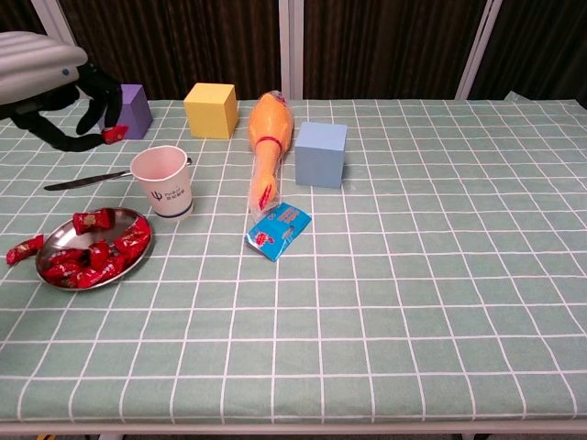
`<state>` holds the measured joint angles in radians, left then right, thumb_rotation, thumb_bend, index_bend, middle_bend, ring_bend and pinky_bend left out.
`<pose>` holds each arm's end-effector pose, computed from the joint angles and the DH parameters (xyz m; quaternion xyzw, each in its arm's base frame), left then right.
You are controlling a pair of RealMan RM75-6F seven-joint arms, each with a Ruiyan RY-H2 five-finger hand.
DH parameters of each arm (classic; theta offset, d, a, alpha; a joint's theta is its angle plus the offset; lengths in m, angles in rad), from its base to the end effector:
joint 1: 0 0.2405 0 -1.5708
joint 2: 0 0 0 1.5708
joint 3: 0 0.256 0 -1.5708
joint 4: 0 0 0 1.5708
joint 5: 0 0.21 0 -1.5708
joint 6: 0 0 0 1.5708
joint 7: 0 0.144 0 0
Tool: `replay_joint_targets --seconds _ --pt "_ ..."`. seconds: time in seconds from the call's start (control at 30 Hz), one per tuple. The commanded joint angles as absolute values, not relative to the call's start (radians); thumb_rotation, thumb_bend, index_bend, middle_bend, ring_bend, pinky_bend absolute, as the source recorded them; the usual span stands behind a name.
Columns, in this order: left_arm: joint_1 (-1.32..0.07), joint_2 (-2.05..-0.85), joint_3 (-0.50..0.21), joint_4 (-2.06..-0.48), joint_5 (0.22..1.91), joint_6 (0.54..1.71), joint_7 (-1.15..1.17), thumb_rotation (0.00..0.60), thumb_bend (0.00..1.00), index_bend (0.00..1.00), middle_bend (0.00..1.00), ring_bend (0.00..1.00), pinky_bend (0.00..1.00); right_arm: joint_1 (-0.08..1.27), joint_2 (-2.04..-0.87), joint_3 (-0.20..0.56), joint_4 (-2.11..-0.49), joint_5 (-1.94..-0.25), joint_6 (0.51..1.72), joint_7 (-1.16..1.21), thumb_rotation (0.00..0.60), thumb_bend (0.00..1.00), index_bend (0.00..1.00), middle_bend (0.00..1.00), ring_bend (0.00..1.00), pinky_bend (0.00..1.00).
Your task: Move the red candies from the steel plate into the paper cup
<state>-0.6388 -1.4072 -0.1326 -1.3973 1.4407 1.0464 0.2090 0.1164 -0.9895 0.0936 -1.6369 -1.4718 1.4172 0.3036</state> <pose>-0.1928 0.3411 0.0398 -0.7684 -0.2631 -0.3754 0.4465 -0.3115 -0.2003 0.1980 0.5511 -0.4474 0.4476 0.5439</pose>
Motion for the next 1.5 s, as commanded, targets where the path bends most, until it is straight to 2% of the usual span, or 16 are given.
replay_joint_targets --seconds 0.03,0.37,0.57,0.67,0.73,0.97,1.13,1.27,1.5 --pt "-0.69 -1.437 -0.16 -1.387 1.406 0.987 0.254 0.6 0.55 0.71 0.74 0.94 1.0 0.116 -0.99 0.094 -1.635 -1.47 1.416 0.306 0.6 0.19 0.13 0.23 0.07 0.42" --pt "-0.745 -1.496 -0.152 -1.331 1.321 0.911 0.419 0.6 0.55 0.63 0.66 0.93 1.0 0.11 -0.989 0.095 -1.624 -1.458 1.416 0.316 0.6 0.19 0.13 0.23 0.07 0.42" --pt "-0.748 -1.484 -0.137 -1.362 1.279 0.904 0.494 0.6 0.53 0.48 0.55 0.9 1.0 0.111 -0.991 0.096 -1.619 -1.459 1.415 0.32 0.6 0.2 0.13 0.23 0.07 0.42" --pt "-0.74 -1.473 -0.134 -1.387 1.274 0.927 0.511 0.6 0.48 0.39 0.49 0.89 1.0 0.113 -0.992 0.096 -1.619 -1.46 1.413 0.32 0.6 0.2 0.13 0.23 0.07 0.42" --pt "-0.737 -1.465 -0.131 -1.401 1.275 0.94 0.521 0.6 0.44 0.37 0.47 0.89 1.0 0.114 -0.993 0.096 -1.618 -1.464 1.412 0.321 0.6 0.2 0.13 0.23 0.07 0.42" --pt "-0.68 -1.405 -0.124 -1.476 1.297 1.042 0.469 0.6 0.42 0.36 0.46 0.89 1.0 0.116 -0.993 0.097 -1.619 -1.469 1.416 0.323 0.6 0.2 0.13 0.23 0.07 0.42" --pt "-0.588 -1.336 -0.079 -1.521 1.326 1.131 0.375 0.6 0.41 0.41 0.47 0.89 1.0 0.119 -0.995 0.097 -1.615 -1.476 1.415 0.33 0.6 0.2 0.13 0.23 0.07 0.42" --pt "-0.53 -1.321 -0.025 -1.509 1.345 1.159 0.34 0.6 0.41 0.43 0.47 0.89 1.0 0.122 -0.998 0.096 -1.611 -1.479 1.411 0.334 0.6 0.2 0.13 0.23 0.07 0.42" --pt "-0.468 -1.366 0.042 -1.445 1.352 1.152 0.337 0.6 0.39 0.43 0.47 0.89 1.0 0.124 -0.996 0.095 -1.612 -1.482 1.412 0.334 0.6 0.2 0.13 0.23 0.07 0.42"
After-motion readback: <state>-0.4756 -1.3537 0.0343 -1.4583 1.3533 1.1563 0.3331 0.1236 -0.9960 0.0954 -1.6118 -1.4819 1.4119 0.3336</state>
